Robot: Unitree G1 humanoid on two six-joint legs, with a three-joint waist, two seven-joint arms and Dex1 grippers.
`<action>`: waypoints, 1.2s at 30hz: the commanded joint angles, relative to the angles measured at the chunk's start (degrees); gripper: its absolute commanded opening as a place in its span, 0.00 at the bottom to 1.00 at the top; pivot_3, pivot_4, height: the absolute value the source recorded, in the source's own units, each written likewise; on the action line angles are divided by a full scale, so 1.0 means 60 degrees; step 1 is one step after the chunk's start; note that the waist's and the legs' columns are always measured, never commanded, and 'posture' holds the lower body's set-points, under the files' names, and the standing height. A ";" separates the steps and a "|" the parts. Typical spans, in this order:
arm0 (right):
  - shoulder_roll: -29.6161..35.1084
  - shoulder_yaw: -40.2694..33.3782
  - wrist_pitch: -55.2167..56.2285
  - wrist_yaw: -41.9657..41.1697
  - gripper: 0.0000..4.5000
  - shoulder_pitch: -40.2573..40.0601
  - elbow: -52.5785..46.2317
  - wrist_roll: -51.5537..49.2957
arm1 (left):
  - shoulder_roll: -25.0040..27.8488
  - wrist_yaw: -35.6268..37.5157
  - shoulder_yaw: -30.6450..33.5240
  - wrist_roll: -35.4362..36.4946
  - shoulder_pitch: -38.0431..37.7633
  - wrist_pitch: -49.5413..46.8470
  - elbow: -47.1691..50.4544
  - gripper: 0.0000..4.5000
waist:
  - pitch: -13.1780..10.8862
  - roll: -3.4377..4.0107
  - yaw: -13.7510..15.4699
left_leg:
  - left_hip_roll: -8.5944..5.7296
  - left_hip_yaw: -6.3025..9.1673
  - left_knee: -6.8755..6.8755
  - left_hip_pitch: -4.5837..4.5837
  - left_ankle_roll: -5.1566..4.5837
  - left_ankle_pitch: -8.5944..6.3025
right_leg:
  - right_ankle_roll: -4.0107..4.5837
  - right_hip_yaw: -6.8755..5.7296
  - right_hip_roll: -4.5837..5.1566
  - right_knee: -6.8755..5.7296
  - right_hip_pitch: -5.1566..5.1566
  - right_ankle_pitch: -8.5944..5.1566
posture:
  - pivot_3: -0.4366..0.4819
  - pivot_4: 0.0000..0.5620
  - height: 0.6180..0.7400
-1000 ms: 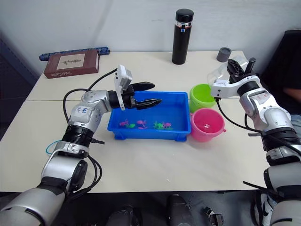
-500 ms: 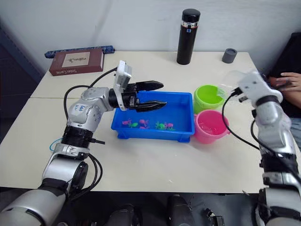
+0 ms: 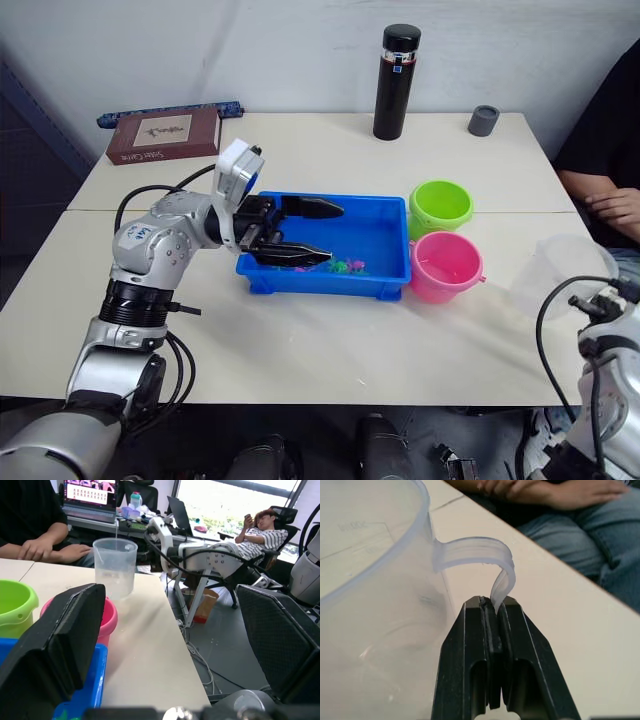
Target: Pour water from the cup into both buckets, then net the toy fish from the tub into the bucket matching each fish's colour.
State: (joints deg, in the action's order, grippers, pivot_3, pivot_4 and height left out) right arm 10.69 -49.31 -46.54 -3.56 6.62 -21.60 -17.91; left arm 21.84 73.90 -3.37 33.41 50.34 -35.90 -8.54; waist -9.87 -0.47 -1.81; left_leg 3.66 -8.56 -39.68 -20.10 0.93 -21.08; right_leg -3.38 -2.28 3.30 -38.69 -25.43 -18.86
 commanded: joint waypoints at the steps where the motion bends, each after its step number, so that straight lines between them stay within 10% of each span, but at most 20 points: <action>1: -0.0321 0.0267 0.0914 0.0142 0.00 -0.0346 -0.0082 -0.0157 | 0.0091 0.0228 -0.0097 0.0244 0.0184 -0.0148 0.0487 1.00 | 0.0000 0.0000 -0.0005 | -0.0001 0.0000 0.0001 0.0000 0.0001 0.0000 | 0.0000 0.0000 -0.0002 0.0001 0.0000 0.0000 | 0.48 0.27 1.00; 9: -0.0388 0.1206 0.2697 0.0396 0.00 -0.1455 0.0771 0.0488 | 0.0352 0.0435 -0.0263 0.0054 0.0217 0.0023 0.0401 1.00 | 0.0001 0.0001 0.0012 | -0.0002 0.0001 0.0002 0.0000 0.0000 0.0000 | 0.0000 0.0004 0.0000 0.0006 0.0000 0.0000 | 0.48 0.27 1.00; 19: -0.0786 0.1619 0.2809 0.0880 0.99 -0.3570 -0.1786 0.0433 | 0.0095 0.0571 -0.0447 0.0001 0.0437 0.0119 -0.0135 1.00 | 0.0003 0.0005 0.0021 | 0.0004 0.0002 0.0005 0.0000 0.0000 0.0000 | 0.0000 0.0010 0.0008 0.0007 0.0000 0.0000 | 0.48 0.27 1.00; 25: -0.0431 0.1440 0.1986 0.0528 0.99 -0.4864 -0.4453 -0.0293 | 0.0005 0.0214 -0.0360 -0.0225 0.0411 0.0326 -0.0680 1.00 | 0.0003 0.0004 0.0020 | 0.0001 0.0004 0.0005 0.0002 0.0004 -0.0002 | 0.0000 0.0012 -0.0010 0.0010 0.0000 -0.0001 | 0.48 0.27 1.00; 36: 0.4890 0.0900 0.0801 -0.3727 0.99 -0.4254 -0.5270 -0.6142 | 0.1603 -0.2716 0.1875 0.0171 -0.3120 -0.0925 0.2176 1.00 | -0.0037 -0.0070 -0.0060 | -0.0015 0.0044 0.0103 0.0149 0.0014 -0.0021 | -0.0001 0.0204 -0.0020 0.0034 0.0075 0.0019 | 0.48 0.27 1.00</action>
State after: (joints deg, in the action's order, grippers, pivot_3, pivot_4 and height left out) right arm 37.33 -44.72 -41.01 -21.24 -20.24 -52.55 -49.23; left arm 29.97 60.38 4.03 32.73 33.53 -40.33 -0.89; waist -10.09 -0.89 -2.17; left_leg 3.60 -8.11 -39.03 -19.06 1.03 -21.22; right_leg -3.38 -1.14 3.12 -38.35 -24.68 -18.75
